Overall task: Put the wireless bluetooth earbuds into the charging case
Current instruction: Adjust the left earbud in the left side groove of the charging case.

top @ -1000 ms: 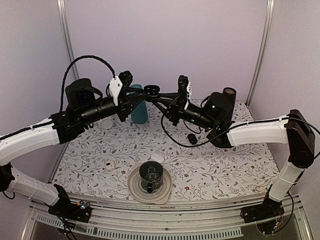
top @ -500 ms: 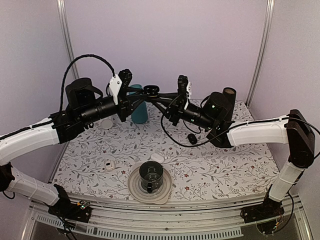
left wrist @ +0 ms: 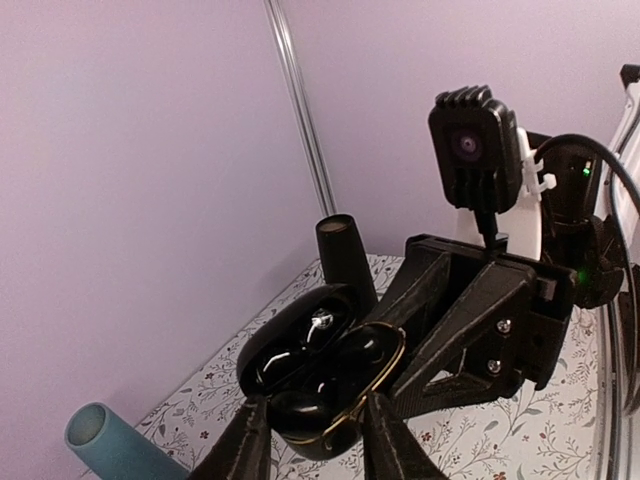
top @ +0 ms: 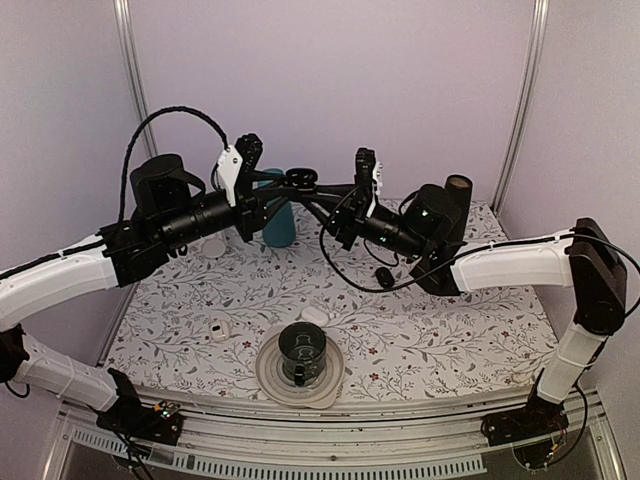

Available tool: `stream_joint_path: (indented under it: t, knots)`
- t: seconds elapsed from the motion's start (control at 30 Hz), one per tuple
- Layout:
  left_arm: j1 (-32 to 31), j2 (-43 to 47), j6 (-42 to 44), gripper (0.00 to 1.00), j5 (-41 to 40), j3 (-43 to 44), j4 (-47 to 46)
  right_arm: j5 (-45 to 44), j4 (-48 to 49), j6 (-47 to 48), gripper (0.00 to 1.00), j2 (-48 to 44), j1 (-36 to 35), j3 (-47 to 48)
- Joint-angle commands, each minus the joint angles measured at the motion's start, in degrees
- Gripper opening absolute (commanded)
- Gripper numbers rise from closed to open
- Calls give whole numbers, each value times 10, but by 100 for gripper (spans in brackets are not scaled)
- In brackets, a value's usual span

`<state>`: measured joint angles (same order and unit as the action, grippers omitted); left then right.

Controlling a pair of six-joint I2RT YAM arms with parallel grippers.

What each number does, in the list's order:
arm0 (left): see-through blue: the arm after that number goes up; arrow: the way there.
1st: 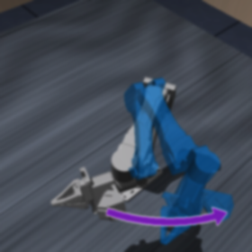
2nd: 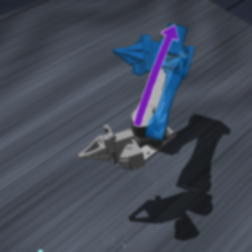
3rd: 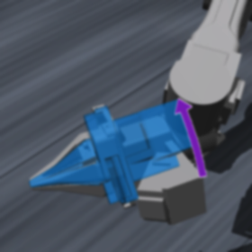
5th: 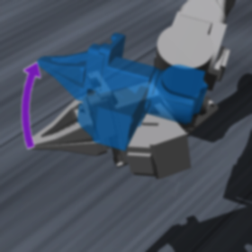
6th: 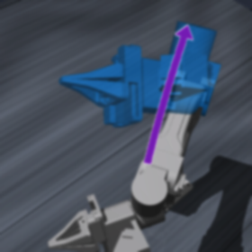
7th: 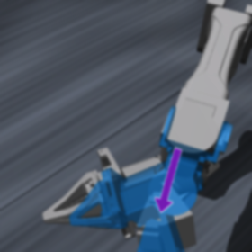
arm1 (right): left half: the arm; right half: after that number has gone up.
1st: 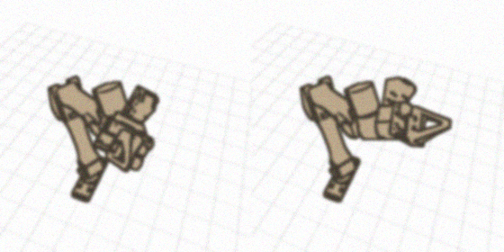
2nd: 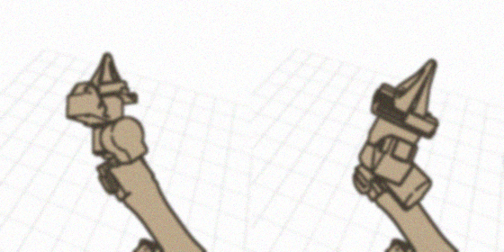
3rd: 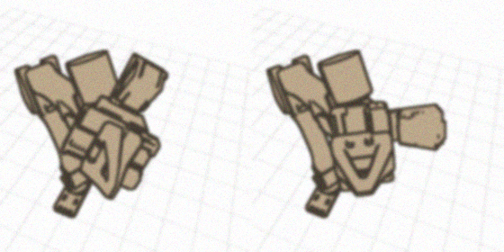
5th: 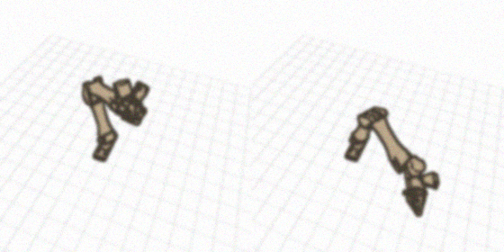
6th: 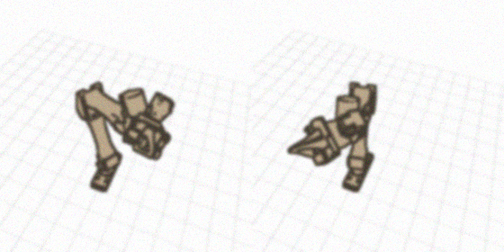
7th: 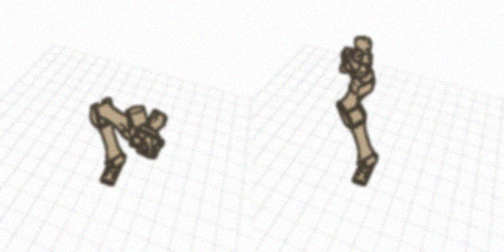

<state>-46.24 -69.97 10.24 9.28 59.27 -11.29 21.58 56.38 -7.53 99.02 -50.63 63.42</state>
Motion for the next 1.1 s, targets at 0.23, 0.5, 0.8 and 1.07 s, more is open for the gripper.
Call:
stream_joint_path:
  t: [0.23,0.5,0.8,1.07]
  knots:
    - [-26,-10,-12,30,-3,18,27,-22,51,-50,2,21,-10,23]
    - [-28,-16,-15,30,-9,25,40,-26,63,-64,2,27,-10,23]
    - [-28,-13,-35,44,-15,27,36,-31,67,-71,2,22,-10,12]
    - [-24,-2,-50,47,-5,21,31,-32,83,-88,3,14,-9,-1]
